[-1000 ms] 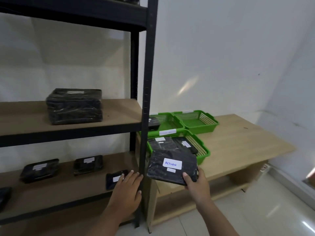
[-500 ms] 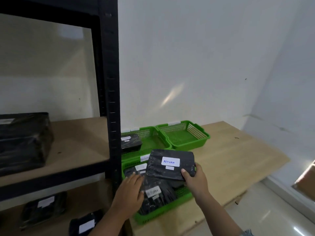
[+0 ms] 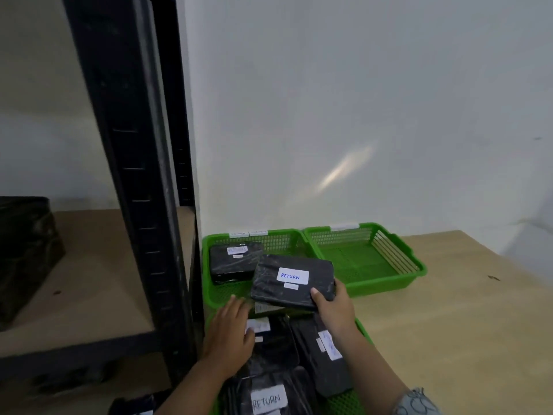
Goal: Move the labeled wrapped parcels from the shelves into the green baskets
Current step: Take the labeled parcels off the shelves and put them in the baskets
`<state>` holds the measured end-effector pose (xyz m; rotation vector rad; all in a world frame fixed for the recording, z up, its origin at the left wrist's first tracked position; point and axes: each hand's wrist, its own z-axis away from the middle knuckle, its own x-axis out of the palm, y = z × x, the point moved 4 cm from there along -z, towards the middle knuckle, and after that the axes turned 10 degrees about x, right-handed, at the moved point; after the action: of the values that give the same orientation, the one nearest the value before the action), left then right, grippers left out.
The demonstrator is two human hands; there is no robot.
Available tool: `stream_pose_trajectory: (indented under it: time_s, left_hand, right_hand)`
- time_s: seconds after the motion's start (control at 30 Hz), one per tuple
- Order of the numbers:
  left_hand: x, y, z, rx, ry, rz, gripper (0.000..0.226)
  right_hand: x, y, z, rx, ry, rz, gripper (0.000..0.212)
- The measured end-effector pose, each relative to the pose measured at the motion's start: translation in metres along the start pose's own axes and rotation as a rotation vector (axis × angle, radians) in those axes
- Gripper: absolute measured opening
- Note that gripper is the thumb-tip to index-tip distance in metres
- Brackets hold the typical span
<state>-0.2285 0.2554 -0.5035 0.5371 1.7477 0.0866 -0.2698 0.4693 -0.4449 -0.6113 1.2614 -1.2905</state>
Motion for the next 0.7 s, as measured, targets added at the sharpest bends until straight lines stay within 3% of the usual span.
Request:
stream_pose_trajectory:
  time_s: [0.2, 0.33, 0.47, 0.6, 0.7]
  left_hand:
    - [0.006, -0.021, -0.028, -0.182, -0.026, -0.149, 0.048]
    - [0.016, -0.038, -0.040, -0.368, -0.053, -0.143, 0.056]
    - [0.025, -0.055, -0.035, -0.541, -0.076, -0.151, 0.062]
    - [0.031, -0.063, -0.033, -0.598, -0.026, -0.140, 0.072]
    - [0.034, -0.064, -0.032, -0.587, 0.035, -0.140, 0.079]
  right_hand:
    - [0.031, -0.009, -0.066, 0.021, -0.159, 0.094, 0.055]
    - [0.055, -0.006, -0.098, 0.057, -0.268, 0.203, 0.063]
    - [0.073, -0.003, -0.115, 0.080, -0.348, 0.304, 0.051]
    - [0.091, -0.007, -0.128, 0.061, -0.427, 0.441, 0.043]
    - [0.106, -0.009, -0.128, 0.021, -0.466, 0.689, 0.042]
